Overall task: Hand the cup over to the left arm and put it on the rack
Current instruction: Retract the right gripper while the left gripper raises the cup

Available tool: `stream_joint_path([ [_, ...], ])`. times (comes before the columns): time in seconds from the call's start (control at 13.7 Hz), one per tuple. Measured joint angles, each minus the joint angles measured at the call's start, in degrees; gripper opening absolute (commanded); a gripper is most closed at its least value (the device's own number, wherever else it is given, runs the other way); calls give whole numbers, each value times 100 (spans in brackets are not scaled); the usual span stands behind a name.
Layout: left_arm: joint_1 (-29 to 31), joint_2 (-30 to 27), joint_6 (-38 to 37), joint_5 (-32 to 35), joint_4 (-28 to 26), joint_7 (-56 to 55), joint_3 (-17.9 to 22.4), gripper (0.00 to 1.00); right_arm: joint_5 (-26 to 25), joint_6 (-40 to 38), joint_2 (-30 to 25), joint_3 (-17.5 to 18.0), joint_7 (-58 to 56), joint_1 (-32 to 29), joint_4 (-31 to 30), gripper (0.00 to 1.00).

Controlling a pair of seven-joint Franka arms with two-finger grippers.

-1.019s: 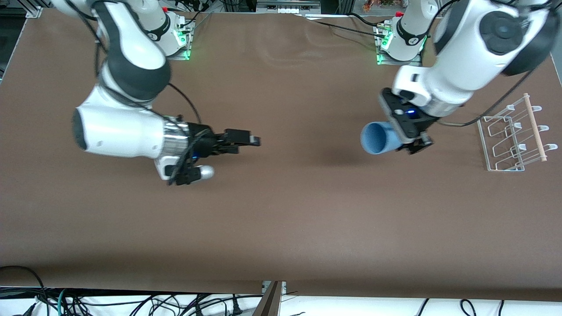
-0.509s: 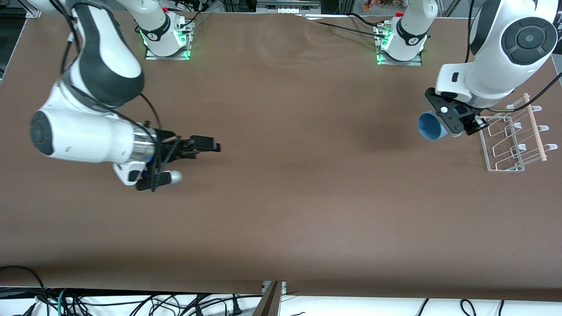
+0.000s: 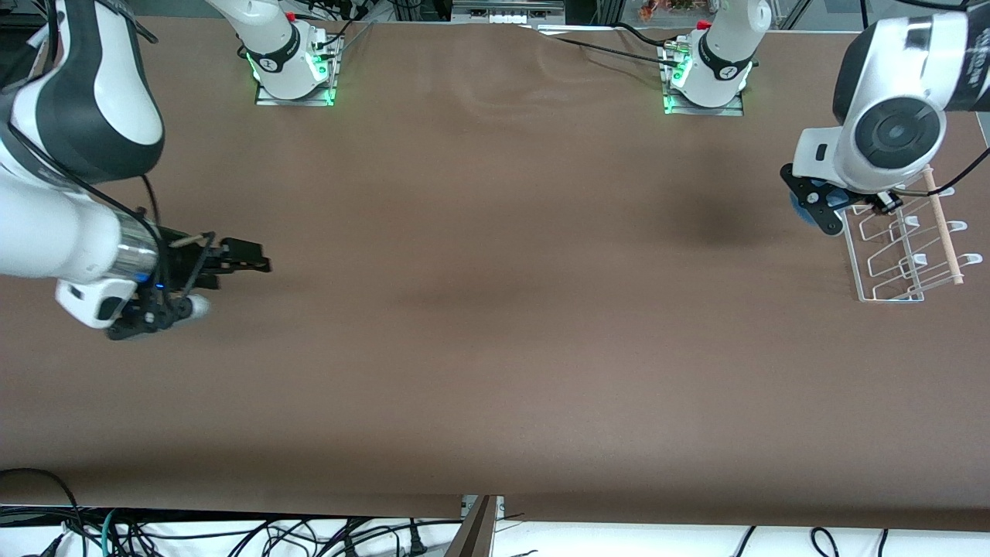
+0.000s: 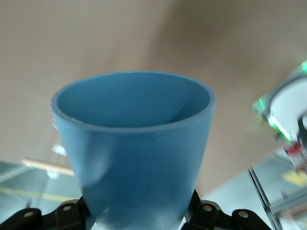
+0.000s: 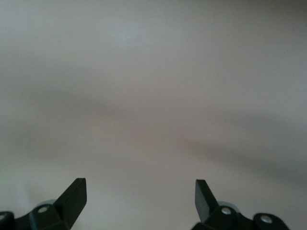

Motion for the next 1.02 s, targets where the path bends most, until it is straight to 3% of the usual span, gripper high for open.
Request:
stream_joint_path([
  [0.36,302,0,-522,1285,-553,780,0,0,-971,22,-888,-412,0,-7,-431,100],
  [0.51,453,0,-502,1905,-698,1178,3,0,-1100,43,-1326,-626,0,-17,-757,100],
  [0.73,791,4,-42,2369,-1136,1420,-1,0,-1143,50,-1808,-799,-11,-35,-1234,100],
  [1.02,1144,8,755,3046,-1687,1696,2,0,-1188,-95,-1959,-976,-454,-40,-1483,100],
])
